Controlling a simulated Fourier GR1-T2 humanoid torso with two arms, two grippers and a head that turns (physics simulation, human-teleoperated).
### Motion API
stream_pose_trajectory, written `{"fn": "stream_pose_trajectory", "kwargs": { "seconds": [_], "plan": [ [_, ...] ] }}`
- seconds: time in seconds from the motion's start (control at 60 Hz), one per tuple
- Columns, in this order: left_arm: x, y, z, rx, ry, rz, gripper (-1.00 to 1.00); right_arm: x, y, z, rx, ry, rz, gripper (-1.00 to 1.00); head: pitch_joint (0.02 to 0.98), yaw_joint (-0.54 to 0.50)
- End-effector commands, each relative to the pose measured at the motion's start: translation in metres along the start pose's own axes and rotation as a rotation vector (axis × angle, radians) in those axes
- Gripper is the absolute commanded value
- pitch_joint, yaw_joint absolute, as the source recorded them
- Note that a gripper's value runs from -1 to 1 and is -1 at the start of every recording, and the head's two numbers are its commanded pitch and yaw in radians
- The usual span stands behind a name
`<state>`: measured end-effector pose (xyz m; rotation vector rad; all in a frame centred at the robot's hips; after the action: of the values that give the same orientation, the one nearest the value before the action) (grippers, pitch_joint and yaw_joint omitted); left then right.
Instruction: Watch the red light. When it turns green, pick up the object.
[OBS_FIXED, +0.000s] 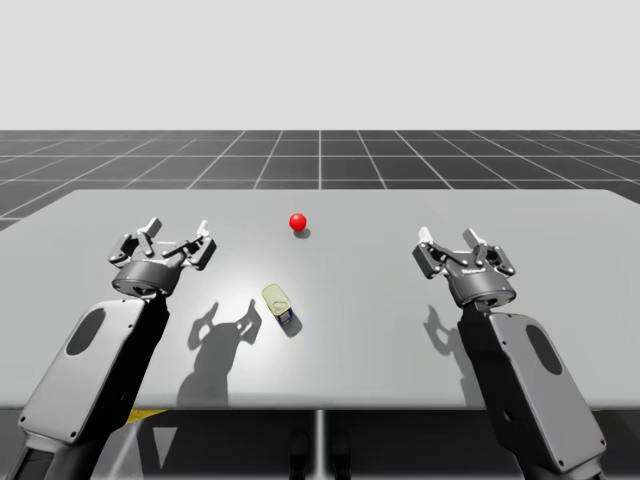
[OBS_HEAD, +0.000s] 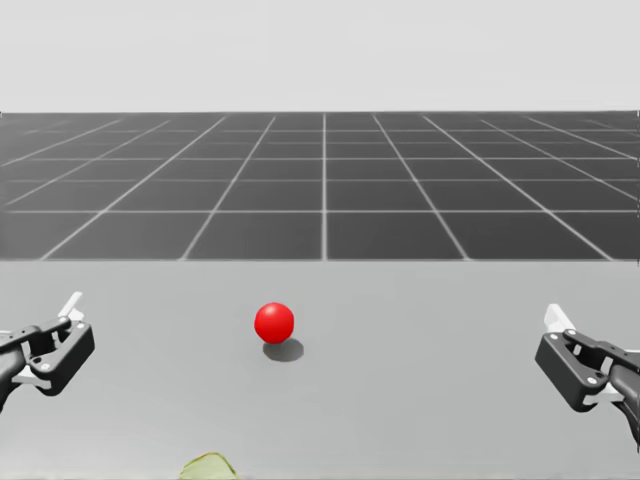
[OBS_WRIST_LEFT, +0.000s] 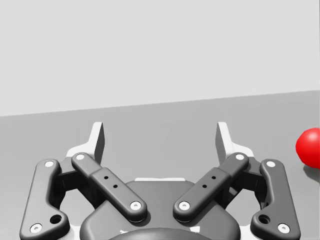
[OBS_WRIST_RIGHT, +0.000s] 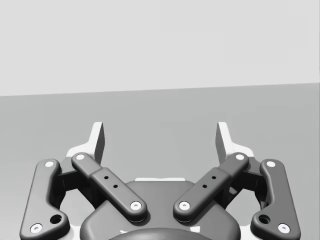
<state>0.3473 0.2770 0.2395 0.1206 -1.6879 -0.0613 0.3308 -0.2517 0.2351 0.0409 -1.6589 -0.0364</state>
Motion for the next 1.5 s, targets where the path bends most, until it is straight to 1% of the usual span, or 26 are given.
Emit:
{"fn": "stream_pose_trajectory", "kwargs": {
  "seconds": [0.017, 0.233, 0.333, 0.833, 1.5],
  "plan": [
    [-0.0010, -0.0008, -0.0007, -0.007, 0.003, -0.009, -1.00, -0.0001, 0.0006, -0.0004, 0.000, 0.001, 0.005, -1.00, 0.478, 0.03],
    [-0.0013, -0.0011, -0.0004, -0.012, 0.004, -0.014, -1.00, 0.0001, 0.0011, 0.0002, 0.000, 0.002, 0.009, -1.00, 0.564, 0.08],
    [-0.0011, -0.0014, -0.0002, -0.014, 0.003, -0.013, -1.00, 0.0001, 0.0013, 0.0004, -0.001, 0.003, 0.011, -1.00, 0.576, 0.10],
    [-0.0001, -0.0028, 0.0008, -0.024, -0.007, -0.007, -1.00, -0.0003, 0.0017, -0.0001, -0.005, 0.003, 0.022, -1.00, 0.582, 0.10],
    [0.0004, -0.0030, 0.0017, -0.024, -0.010, -0.009, -1.00, -0.0002, 0.0012, -0.0003, -0.009, 0.002, 0.027, -1.00, 0.585, 0.09]
  ]
}}
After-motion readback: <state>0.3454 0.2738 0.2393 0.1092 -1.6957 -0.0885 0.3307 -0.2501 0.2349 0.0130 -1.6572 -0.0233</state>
